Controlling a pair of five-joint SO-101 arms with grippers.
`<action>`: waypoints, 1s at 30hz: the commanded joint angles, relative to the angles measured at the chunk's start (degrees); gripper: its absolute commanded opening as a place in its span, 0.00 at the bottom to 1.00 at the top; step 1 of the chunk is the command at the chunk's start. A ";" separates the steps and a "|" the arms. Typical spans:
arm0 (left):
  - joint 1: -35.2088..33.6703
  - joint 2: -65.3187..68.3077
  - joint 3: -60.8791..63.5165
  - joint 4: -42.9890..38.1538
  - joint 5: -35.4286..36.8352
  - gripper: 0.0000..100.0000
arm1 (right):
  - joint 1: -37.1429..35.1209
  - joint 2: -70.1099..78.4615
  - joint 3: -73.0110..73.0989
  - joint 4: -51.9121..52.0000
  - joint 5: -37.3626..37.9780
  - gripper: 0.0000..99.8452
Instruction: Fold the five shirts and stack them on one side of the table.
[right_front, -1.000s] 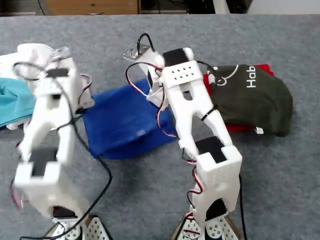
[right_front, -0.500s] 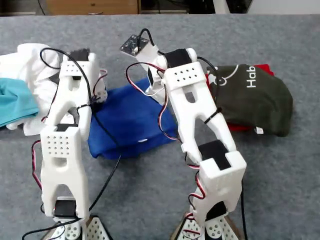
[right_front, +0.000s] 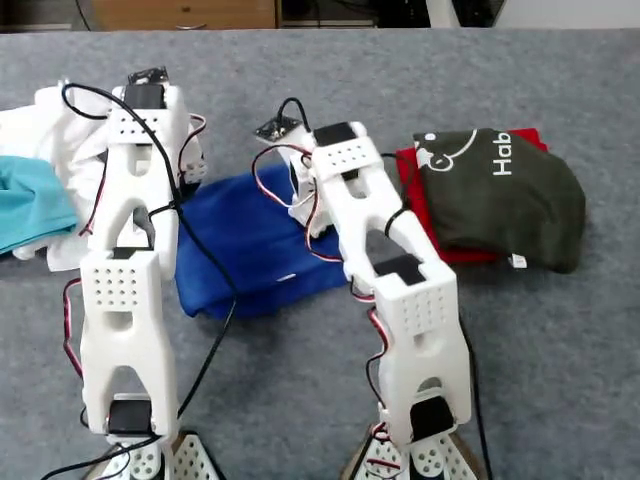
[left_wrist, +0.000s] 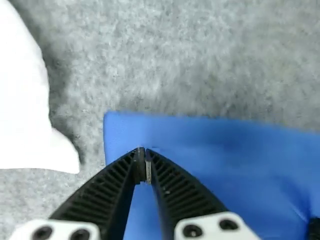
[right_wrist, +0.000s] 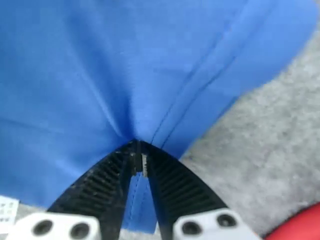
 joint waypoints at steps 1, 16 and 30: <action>-0.88 0.75 -2.37 -1.14 -0.35 0.02 | 1.19 -2.15 -8.40 4.57 -0.44 0.00; -6.42 -5.85 -5.19 3.87 -8.35 0.02 | 3.47 -14.99 -15.52 18.90 -3.25 0.00; -9.23 -18.24 10.64 3.87 -8.35 0.02 | 1.27 -36.88 27.38 2.55 -14.33 0.06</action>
